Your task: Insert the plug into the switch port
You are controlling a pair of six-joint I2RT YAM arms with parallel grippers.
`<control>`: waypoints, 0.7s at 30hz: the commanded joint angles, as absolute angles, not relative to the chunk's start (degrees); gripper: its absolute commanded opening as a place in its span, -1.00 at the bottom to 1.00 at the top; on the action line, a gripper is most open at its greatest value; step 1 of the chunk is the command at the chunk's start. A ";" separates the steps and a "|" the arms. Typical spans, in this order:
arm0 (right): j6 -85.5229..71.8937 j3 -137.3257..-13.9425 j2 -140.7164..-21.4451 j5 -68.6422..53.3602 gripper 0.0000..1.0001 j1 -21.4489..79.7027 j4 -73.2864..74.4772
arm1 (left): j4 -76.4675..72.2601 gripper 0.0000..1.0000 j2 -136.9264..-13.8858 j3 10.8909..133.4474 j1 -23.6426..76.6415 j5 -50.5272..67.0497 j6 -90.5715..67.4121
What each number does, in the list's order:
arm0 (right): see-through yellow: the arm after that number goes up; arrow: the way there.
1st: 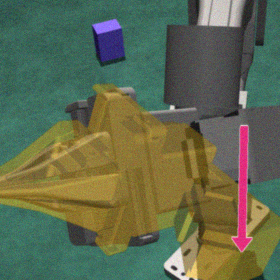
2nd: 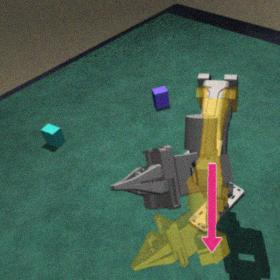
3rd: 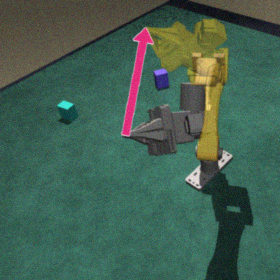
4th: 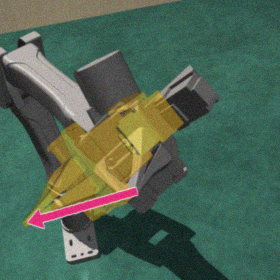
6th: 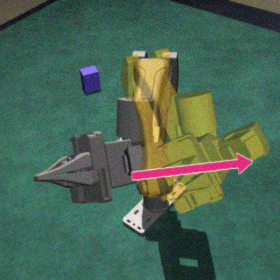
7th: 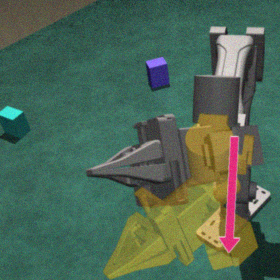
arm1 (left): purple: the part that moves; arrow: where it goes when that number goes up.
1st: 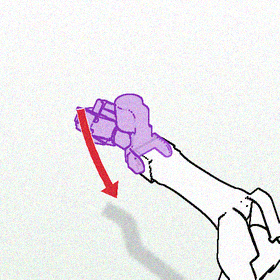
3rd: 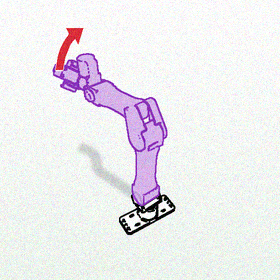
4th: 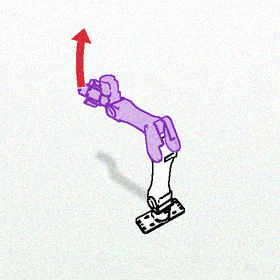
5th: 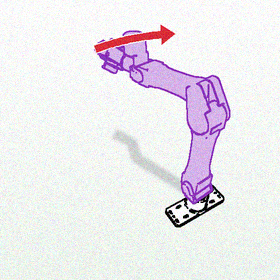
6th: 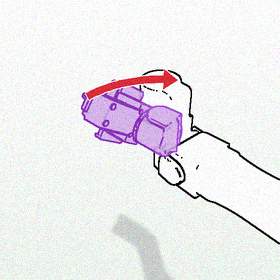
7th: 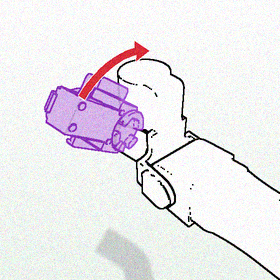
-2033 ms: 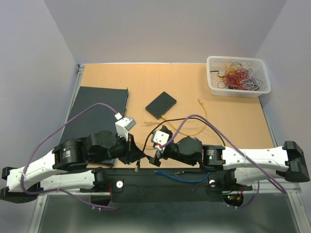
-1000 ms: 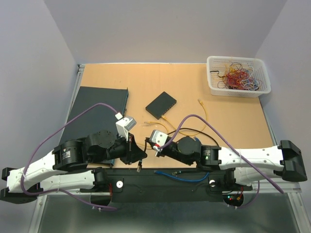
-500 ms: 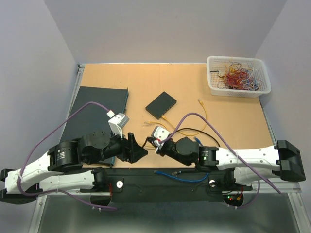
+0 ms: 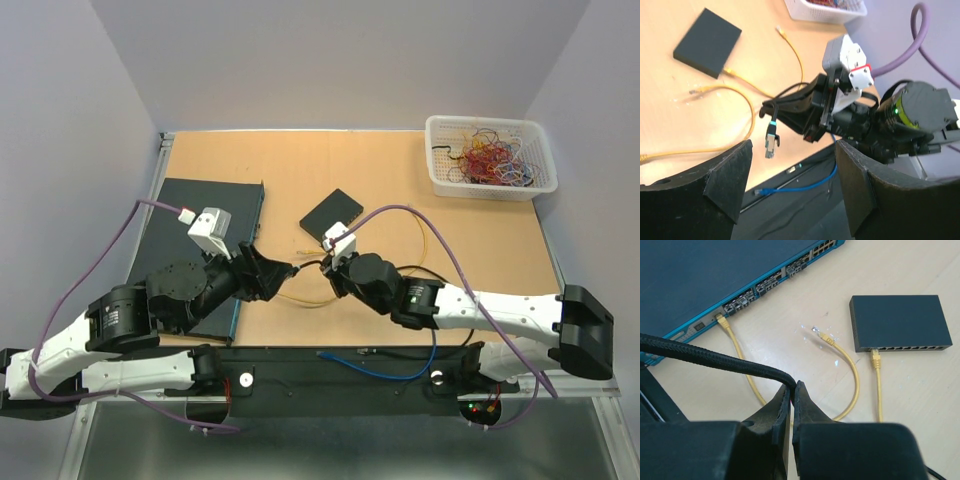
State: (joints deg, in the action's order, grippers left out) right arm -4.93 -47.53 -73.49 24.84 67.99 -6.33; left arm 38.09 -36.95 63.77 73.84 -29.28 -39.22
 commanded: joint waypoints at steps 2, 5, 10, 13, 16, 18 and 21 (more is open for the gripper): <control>-8.61 -50.89 -70.75 23.29 -0.99 67.41 -5.98 | 33.84 0.46 -36.56 62.41 73.92 -36.29 -38.41; -8.96 -51.76 -70.75 22.15 -0.99 67.06 -5.28 | 32.00 0.36 -35.42 58.82 73.92 -37.18 -37.01; -10.90 -54.05 -72.33 20.92 -0.99 66.27 -3.52 | 24.44 0.33 -31.21 51.34 73.92 -36.21 -32.87; -11.60 -54.84 -73.65 20.13 -0.99 66.18 -3.51 | 21.80 0.24 -30.24 49.66 73.92 -35.51 -32.43; -11.78 -55.02 -74.61 19.43 -0.99 66.18 -3.52 | 21.62 0.22 -30.50 49.57 73.92 -36.38 -32.43; -12.04 -55.02 -74.97 19.34 -0.99 66.18 -3.52 | 21.53 0.21 -30.85 49.57 73.92 -36.39 -32.52; -12.65 -54.93 -75.67 18.90 -0.99 66.09 -3.52 | 21.53 0.19 -31.20 49.48 74.00 -36.04 -32.43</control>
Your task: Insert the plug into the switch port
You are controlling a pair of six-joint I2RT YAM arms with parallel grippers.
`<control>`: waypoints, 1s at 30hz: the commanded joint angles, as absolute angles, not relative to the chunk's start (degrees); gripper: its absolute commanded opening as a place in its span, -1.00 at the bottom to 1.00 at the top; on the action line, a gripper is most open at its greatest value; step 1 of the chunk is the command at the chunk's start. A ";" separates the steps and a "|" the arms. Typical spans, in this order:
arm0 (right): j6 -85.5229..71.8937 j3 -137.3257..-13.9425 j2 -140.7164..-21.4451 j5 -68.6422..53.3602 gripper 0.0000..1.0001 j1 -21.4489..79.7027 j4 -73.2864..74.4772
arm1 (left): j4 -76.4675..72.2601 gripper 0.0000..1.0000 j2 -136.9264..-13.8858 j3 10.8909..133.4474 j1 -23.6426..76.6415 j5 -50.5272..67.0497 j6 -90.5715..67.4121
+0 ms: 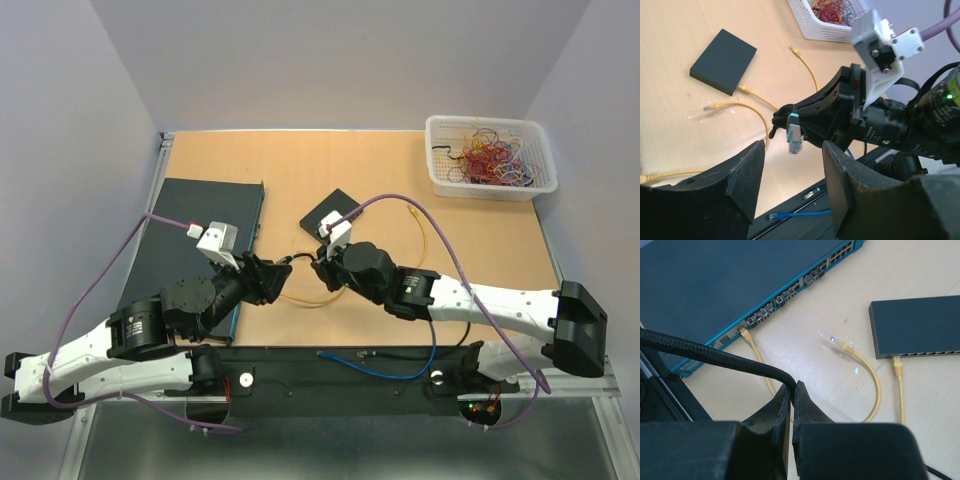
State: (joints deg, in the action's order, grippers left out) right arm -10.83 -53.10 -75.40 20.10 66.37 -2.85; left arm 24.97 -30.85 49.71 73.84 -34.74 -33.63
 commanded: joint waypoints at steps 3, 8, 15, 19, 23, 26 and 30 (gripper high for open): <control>-13.09 -54.84 -76.03 18.72 -0.99 66.09 -3.60 | 21.36 0.19 -30.94 49.40 73.92 -36.12 -32.34; -13.62 -54.23 -75.94 18.28 -0.99 66.09 -3.69 | 21.71 0.01 -31.64 49.57 73.92 -36.21 -32.34; -13.80 -53.97 -75.59 17.58 -0.99 66.09 -3.96 | 21.80 -0.28 -32.87 49.48 73.92 -35.51 -32.17; -13.97 -53.70 -75.67 16.88 -0.99 66.09 -4.13 | 21.45 -0.43 -33.40 49.40 74.00 -35.16 -32.17; -13.98 -53.00 -75.06 16.00 -0.99 66.09 -4.13 | 21.27 -0.66 -33.57 49.39 73.92 -35.42 -31.56; -13.54 -51.86 -74.10 15.56 -0.99 66.09 -4.22 | 21.44 -0.90 -33.49 49.83 73.92 -35.77 -31.12; -11.52 -50.89 -72.51 12.75 -0.99 66.09 -4.22 | 24.25 -1.00 -34.89 51.24 73.92 -37.79 -31.99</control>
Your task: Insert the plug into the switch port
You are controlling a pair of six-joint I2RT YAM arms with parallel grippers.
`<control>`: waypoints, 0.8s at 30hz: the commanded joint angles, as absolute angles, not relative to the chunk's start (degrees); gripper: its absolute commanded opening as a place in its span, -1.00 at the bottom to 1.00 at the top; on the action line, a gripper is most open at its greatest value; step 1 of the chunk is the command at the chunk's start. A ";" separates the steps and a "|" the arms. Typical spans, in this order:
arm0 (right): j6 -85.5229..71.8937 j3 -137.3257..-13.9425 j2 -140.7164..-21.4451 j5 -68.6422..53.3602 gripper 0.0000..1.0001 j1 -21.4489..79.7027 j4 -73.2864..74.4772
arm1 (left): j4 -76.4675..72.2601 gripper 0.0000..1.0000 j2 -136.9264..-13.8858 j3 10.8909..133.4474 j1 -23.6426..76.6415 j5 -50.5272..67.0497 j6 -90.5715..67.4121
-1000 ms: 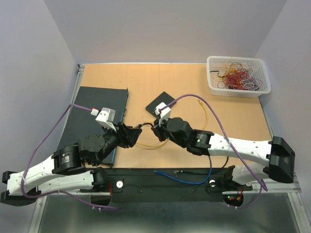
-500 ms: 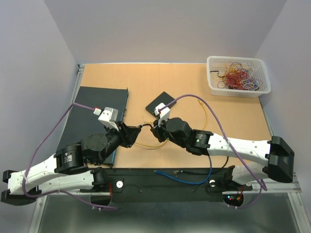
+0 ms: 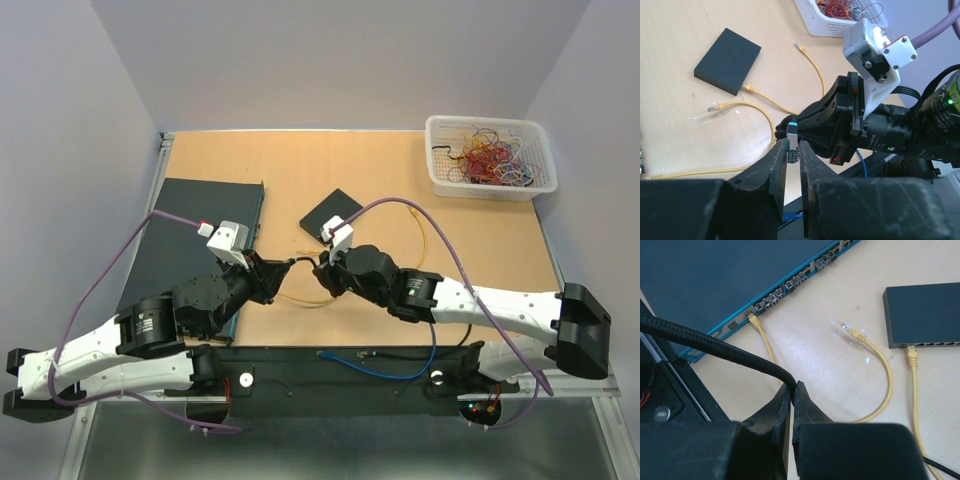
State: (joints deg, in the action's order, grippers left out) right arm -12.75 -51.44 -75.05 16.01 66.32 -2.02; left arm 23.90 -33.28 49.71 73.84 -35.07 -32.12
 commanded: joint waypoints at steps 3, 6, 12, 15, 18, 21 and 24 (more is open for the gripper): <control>-8.62 -50.80 -70.76 9.94 0.32 66.09 -4.04 | 27.33 -1.00 -36.29 52.90 74.00 -38.06 -32.78; -6.77 -50.01 -68.91 11.42 0.96 66.18 -4.13 | 30.67 -1.00 -37.96 55.19 73.92 -36.14 -33.84; -3.17 -48.61 -66.71 11.96 0.75 66.18 -5.00 | 36.73 -1.00 -43.05 60.64 74.00 -28.59 -39.46; -0.89 -47.12 -64.96 8.80 0.71 66.27 -7.20 | 37.97 -1.00 -45.08 61.44 73.92 -26.47 -41.30; 1.21 -46.41 -63.37 8.18 0.67 66.27 -8.96 | 36.30 -1.00 -44.65 60.30 72.69 -24.36 -41.31; 2.46 -45.88 -61.53 6.51 0.53 66.27 -10.46 | 34.19 -1.00 -44.21 59.41 70.06 -21.28 -40.70; 3.16 -45.97 -60.91 4.49 0.44 66.27 -11.07 | 34.10 -1.00 -44.73 59.41 67.60 -18.03 -39.73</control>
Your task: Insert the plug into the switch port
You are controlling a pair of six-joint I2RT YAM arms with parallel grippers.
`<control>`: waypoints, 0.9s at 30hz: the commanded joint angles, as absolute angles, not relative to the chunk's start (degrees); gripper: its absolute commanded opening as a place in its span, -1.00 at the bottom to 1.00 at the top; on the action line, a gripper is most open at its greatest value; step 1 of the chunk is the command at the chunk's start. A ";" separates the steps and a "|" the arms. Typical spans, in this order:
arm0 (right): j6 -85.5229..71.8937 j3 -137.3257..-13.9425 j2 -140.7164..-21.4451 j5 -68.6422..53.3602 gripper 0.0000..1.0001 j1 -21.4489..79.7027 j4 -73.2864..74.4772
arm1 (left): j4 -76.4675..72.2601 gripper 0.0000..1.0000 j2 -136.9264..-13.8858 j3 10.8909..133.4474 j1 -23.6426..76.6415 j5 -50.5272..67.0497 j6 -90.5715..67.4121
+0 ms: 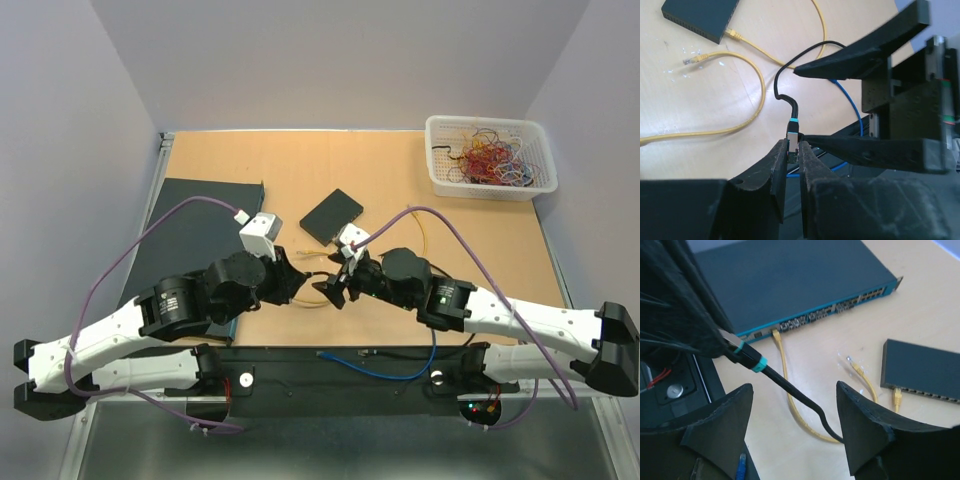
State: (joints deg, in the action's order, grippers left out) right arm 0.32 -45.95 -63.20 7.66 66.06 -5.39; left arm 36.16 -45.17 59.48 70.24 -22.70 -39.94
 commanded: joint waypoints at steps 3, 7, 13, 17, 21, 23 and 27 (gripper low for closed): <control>3.78 -46.67 -62.39 5.01 0.28 66.27 -11.16 | 31.91 -1.00 -44.82 58.89 64.88 -14.78 -38.41; 4.31 -47.28 -63.81 5.10 0.20 66.27 -11.25 | 29.80 -1.00 -45.35 57.84 61.44 -10.38 -35.95; 5.27 -48.16 -64.42 5.54 0.15 66.27 -11.51 | 26.46 -1.00 -45.96 55.81 54.23 -1.51 -32.88; 6.24 -48.69 -64.69 5.89 0.08 66.36 -11.69 | 24.88 -1.00 -46.32 54.49 51.33 4.21 -31.47; 7.38 -49.57 -66.26 5.80 0.01 66.27 -11.78 | 23.65 -1.00 -46.32 53.00 48.61 8.95 -30.59; 7.65 -50.01 -66.88 5.80 -0.03 66.27 -11.86 | 23.20 -1.00 -46.32 52.74 47.99 10.10 -30.15; 8.26 -50.36 -67.76 6.24 -0.11 66.27 -11.78 | 23.29 -1.00 -46.49 52.47 46.94 11.60 -29.53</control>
State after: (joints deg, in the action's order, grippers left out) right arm 6.72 -47.59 -67.55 5.58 66.06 -8.45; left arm 26.26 -46.74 52.95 47.75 7.18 -31.59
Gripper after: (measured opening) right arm 0.450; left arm 0.224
